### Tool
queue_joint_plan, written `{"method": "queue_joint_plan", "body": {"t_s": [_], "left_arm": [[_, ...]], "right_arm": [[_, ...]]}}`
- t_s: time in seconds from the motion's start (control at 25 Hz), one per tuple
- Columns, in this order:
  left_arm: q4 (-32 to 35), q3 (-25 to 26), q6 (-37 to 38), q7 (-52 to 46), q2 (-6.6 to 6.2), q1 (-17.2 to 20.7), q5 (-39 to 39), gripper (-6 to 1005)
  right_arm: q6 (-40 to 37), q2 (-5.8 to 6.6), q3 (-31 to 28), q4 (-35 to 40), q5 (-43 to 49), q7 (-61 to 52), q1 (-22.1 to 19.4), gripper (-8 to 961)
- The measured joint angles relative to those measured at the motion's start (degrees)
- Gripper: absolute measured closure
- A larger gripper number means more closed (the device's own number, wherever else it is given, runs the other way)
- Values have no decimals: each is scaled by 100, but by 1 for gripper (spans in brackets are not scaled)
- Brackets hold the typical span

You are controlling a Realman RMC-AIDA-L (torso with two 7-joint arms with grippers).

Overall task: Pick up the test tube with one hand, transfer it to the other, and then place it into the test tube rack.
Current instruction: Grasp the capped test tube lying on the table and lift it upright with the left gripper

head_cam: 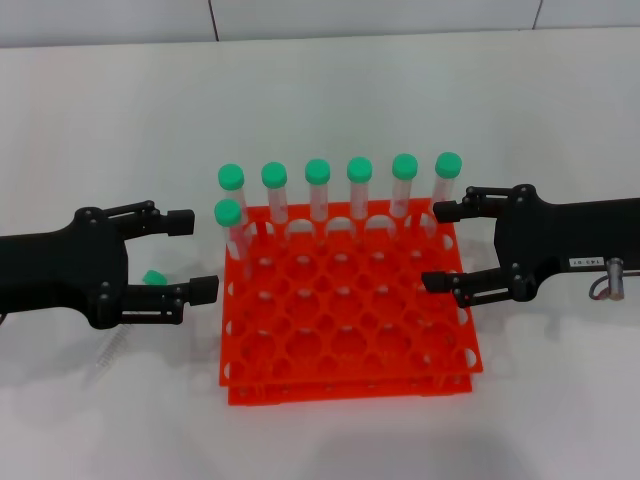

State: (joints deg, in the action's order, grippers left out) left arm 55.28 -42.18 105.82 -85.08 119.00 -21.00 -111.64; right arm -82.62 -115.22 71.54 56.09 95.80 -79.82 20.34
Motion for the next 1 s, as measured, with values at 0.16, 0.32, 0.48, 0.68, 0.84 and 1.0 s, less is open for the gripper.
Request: {"method": "queue_joint_plan", "body": {"t_s": [0.16, 0.32, 0.48, 0.68, 0.84, 1.0], "left_arm": [[0, 0, 1, 0, 0, 0, 3, 120], [0, 0, 1, 0, 0, 0, 4, 120], [0, 0, 1, 0, 0, 0, 7, 119], [0, 0, 1, 0, 0, 18, 7, 120], [12, 0, 1, -47, -6, 28, -6, 120], [115, -5, -2, -259, -55, 52, -54, 120]], "right_arm": [[-12, 0, 0, 5, 0, -5, -5, 115], [-18, 0, 0, -10, 1, -16, -2, 115], [5, 0, 0, -11, -4, -46, -12, 115], [8, 0, -7, -33, -52, -52, -15, 115], [13, 0, -9, -39, -56, -52, -15, 115], [25, 0, -9, -42, -84, -52, -24, 115]]}}
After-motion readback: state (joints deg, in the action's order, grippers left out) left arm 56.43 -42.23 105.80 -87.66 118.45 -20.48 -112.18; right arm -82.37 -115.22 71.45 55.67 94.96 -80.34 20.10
